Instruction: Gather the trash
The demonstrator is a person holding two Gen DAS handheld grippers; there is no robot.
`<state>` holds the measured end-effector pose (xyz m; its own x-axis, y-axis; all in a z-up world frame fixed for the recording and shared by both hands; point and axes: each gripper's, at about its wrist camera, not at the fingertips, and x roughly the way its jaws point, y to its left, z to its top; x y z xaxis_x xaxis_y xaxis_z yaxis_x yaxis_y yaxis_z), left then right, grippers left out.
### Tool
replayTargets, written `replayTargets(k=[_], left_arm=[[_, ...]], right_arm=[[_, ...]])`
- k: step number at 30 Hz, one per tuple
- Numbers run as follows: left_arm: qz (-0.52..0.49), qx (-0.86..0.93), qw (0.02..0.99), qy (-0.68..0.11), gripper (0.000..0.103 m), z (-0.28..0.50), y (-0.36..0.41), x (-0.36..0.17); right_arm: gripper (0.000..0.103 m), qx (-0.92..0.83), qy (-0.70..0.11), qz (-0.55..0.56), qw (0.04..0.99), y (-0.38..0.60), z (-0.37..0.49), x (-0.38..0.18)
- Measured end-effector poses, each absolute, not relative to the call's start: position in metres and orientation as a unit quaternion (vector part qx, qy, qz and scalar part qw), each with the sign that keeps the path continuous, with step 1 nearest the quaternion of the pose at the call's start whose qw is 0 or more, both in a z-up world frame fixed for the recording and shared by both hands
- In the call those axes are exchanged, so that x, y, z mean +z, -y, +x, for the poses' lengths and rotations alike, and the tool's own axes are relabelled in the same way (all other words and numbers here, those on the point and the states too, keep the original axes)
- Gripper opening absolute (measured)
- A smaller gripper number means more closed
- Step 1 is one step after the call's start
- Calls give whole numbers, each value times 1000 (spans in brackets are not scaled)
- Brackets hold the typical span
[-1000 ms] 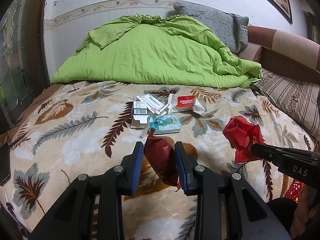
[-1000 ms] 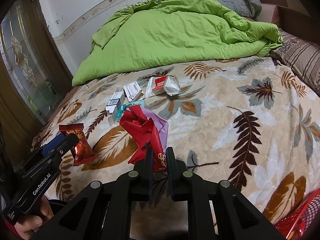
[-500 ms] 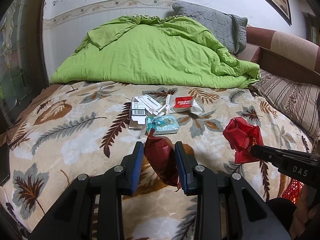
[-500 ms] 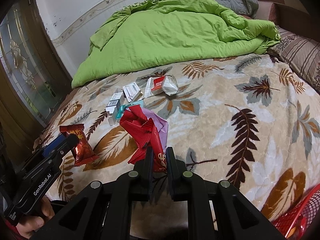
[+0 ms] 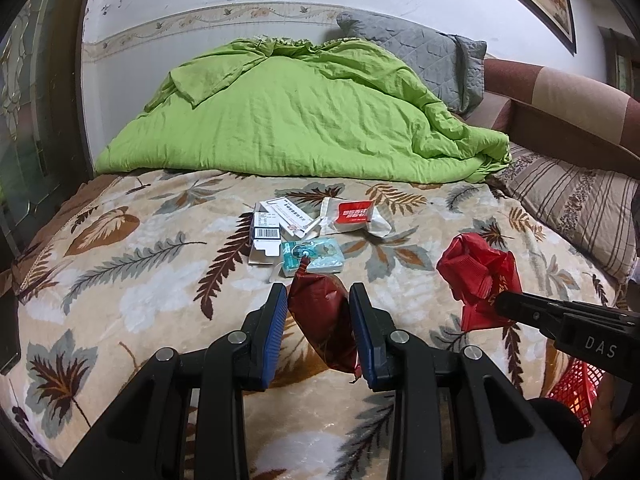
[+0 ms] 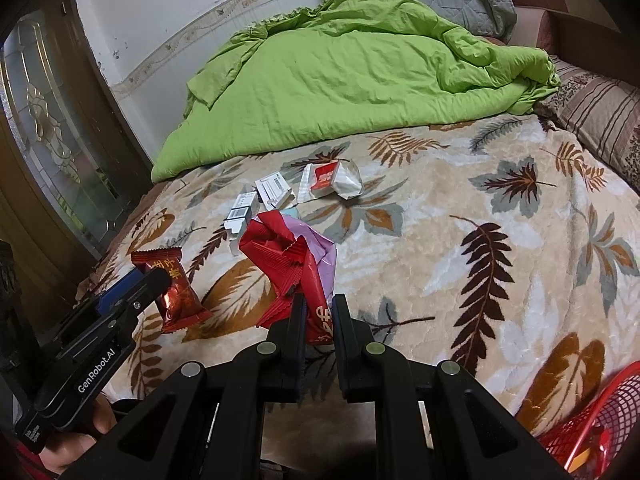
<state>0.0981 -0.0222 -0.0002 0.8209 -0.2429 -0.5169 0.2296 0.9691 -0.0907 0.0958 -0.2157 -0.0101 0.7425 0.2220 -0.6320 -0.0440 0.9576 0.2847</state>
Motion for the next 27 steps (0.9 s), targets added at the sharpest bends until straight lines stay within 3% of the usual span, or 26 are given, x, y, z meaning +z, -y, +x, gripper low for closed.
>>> replayTargets(k=[27], left_arm=[[-17,-147,956,-253,31,79,31,24]], right_arm=[[14,67,-327,146,931,229,67,14]])
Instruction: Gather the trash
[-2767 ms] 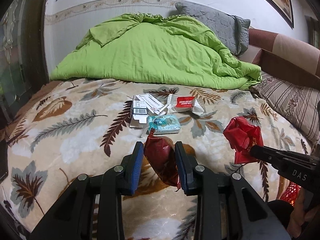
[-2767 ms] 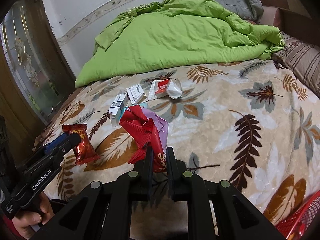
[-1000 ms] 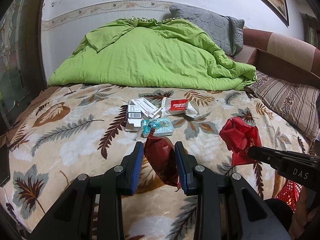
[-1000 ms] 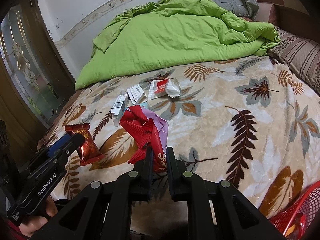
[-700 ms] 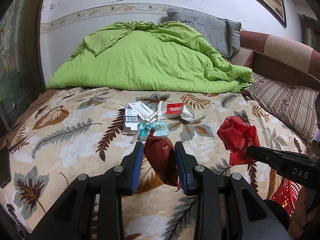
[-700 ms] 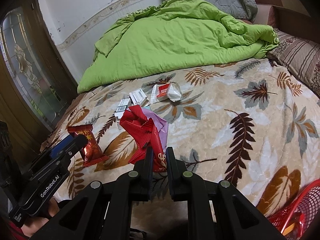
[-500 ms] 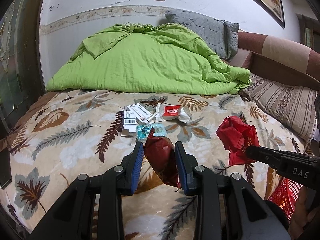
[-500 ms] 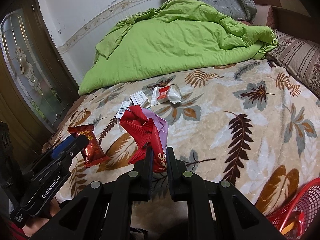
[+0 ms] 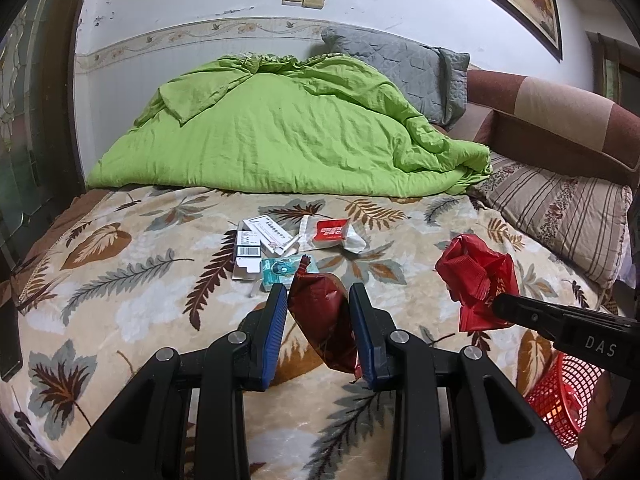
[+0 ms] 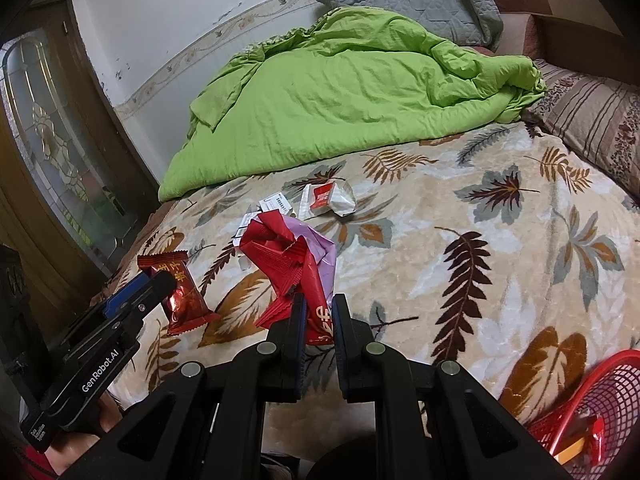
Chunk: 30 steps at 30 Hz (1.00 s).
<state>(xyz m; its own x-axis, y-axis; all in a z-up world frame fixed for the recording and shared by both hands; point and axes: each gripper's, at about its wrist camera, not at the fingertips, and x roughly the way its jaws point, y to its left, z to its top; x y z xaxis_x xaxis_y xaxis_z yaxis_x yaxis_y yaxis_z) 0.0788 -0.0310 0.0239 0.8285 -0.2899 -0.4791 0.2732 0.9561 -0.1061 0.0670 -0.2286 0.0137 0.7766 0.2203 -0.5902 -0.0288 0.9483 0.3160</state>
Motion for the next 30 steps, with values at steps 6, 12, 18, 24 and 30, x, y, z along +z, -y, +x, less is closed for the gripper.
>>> replayTargets(k=[6,12,18,24,30], left_arm=[[-13,-157,955,-252,31,77,39,27],[-19,-177,951,-253,31,76,47,33],[-16,-212,945,-247,31,69,66,43],[-9,-259,932,-253,31,61,98,49],[-3,-344,900,-267,31,43,143,53]], right_arm=[[14,60,-326,155,931,238,61,15],[14,45,-320,166,932,256,52,20],[14,20,-314,185,931,284,35,25],[14,-21,-308,205,929,323,4,29],[14,-81,-303,232,921,369,-41,30]])
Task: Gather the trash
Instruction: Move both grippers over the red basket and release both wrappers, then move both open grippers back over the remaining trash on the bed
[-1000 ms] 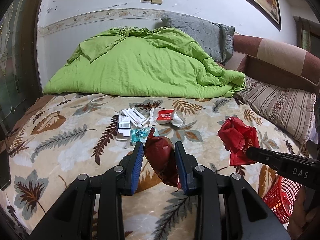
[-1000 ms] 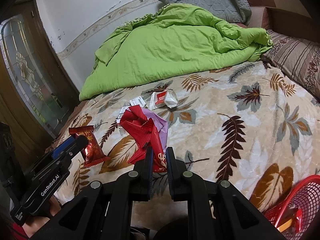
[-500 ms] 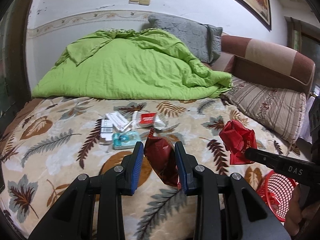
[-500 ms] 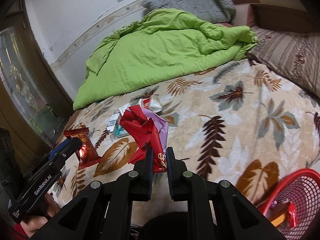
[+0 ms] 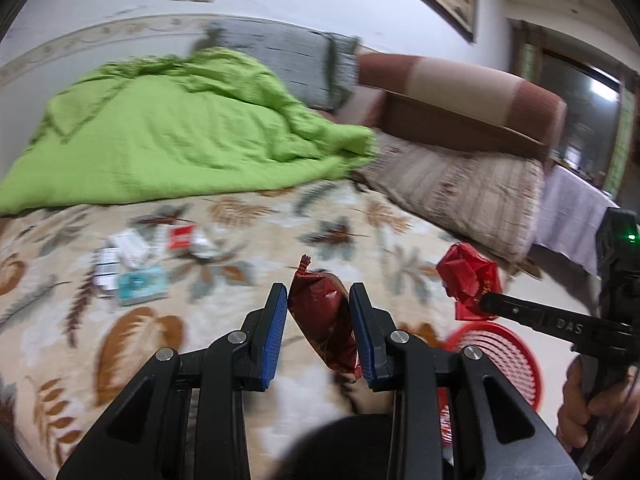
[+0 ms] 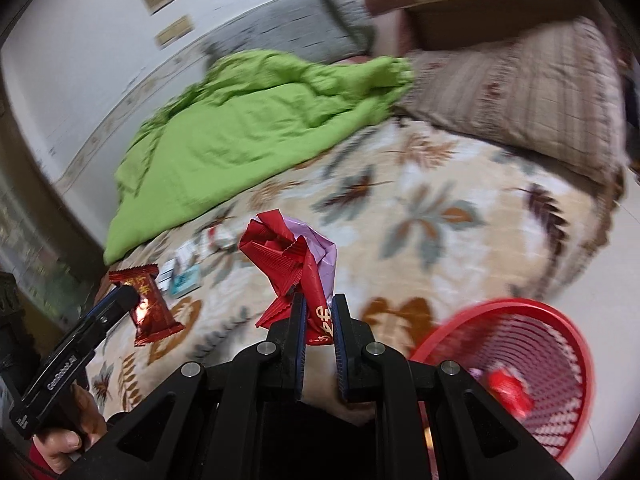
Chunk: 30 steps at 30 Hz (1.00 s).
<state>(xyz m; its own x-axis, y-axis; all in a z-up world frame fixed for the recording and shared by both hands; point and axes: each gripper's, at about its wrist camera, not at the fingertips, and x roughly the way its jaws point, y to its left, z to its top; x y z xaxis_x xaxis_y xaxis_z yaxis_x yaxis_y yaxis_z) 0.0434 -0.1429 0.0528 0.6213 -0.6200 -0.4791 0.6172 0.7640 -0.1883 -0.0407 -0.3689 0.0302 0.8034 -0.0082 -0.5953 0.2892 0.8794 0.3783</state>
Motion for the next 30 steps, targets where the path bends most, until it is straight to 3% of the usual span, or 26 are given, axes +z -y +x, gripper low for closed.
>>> replayTargets(k=[17,18,20,22,30], left_arm=[[43,-549,753,-361,31,-16,291,29],[46,-554,747,-365,33,-18,294,28],[48,-557,743,-367,42,-21,298,27],[50,-555,746,-364,48,-22,296,27],[25,-515,774,-367,57,0,264,29]], right_arm=[[16,-223,-337,295,866,456,-146,-14],[16,-227,-341,298,862,458,-147,-16],[30,-228,-346,305,857,462,-147,-19],[35,-233,-341,304,859,463,-148,-18],[35,-204,-330,277,879,449,-121,-2]])
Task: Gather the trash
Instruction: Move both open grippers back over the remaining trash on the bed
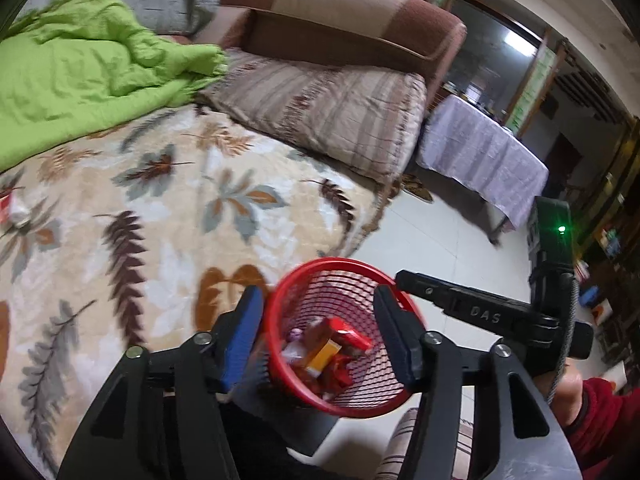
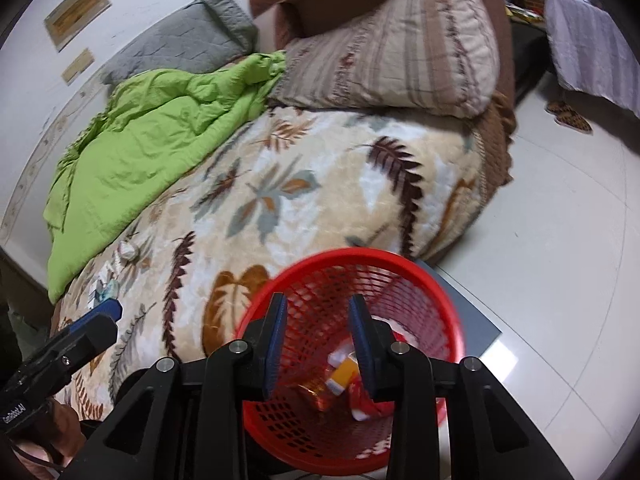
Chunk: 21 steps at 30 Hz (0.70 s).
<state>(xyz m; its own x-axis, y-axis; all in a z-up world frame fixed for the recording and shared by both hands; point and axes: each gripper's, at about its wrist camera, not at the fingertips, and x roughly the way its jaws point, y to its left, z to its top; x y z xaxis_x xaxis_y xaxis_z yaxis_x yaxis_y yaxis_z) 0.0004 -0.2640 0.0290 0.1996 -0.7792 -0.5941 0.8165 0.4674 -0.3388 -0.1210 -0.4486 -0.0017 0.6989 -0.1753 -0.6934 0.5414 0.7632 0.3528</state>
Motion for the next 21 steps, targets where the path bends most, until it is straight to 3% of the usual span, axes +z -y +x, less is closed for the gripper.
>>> replayTargets(k=[21], left_arm=[[-95,-316,863,-383,59,102,86,28]], right_arm=[[46,-20,-362,148,920,313,17,21]])
